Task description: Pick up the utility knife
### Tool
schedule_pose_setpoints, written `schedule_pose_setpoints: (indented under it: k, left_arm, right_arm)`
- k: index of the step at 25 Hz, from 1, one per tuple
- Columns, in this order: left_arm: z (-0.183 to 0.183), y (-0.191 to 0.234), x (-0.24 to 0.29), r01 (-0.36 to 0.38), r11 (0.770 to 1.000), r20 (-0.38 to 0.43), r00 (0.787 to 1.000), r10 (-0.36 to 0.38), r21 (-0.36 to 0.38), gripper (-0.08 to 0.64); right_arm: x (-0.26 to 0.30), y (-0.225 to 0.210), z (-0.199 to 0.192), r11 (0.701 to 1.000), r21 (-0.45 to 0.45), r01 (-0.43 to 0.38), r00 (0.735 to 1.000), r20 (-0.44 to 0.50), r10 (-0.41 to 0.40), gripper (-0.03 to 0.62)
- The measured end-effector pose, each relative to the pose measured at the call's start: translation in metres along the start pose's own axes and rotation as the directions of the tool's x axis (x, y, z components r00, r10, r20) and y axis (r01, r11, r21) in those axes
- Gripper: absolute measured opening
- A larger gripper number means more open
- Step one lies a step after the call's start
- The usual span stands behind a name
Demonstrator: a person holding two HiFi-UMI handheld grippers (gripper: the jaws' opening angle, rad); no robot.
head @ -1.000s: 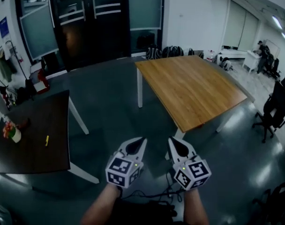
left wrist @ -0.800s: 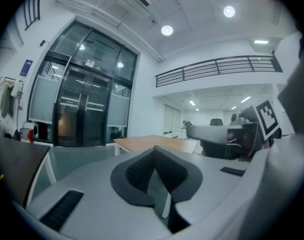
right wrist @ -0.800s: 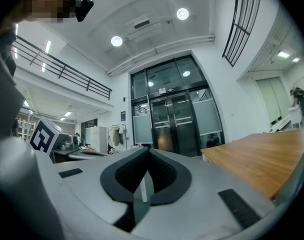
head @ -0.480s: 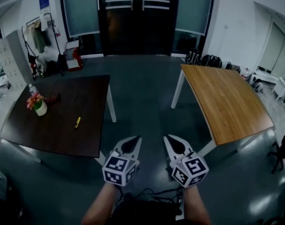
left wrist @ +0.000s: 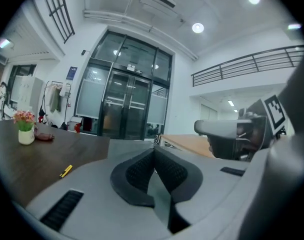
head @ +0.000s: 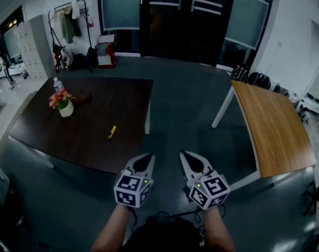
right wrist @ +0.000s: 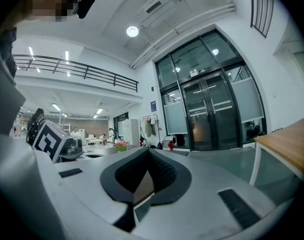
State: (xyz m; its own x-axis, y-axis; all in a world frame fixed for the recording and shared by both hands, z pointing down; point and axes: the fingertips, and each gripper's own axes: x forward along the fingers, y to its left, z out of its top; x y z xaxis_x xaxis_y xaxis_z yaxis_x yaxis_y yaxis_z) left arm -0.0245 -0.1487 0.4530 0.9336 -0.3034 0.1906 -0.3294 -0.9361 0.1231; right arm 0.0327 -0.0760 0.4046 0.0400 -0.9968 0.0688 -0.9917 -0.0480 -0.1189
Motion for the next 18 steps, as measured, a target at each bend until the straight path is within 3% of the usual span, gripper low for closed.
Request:
schedule_pose_setpoints:
  k: [10, 18]
  left_arm:
    - [-0.011, 0.083, 0.009, -0.163, 0.986, -0.032, 0.986, 0.161, -0.045, 0.006]
    - [-0.012, 0.141, 0.045, -0.335, 0.94, -0.048, 0.942, 0.333, -0.06, 0.006]
  right_arm:
    - [0.091, 0.013, -0.009, 0.989, 0.001, -0.145, 0.989, -0.036, 0.145, 0.011]
    - [0.173, -0.006, -0.017, 0.941, 0.02, -0.337, 0.939, -0.063, 0.338, 0.011]
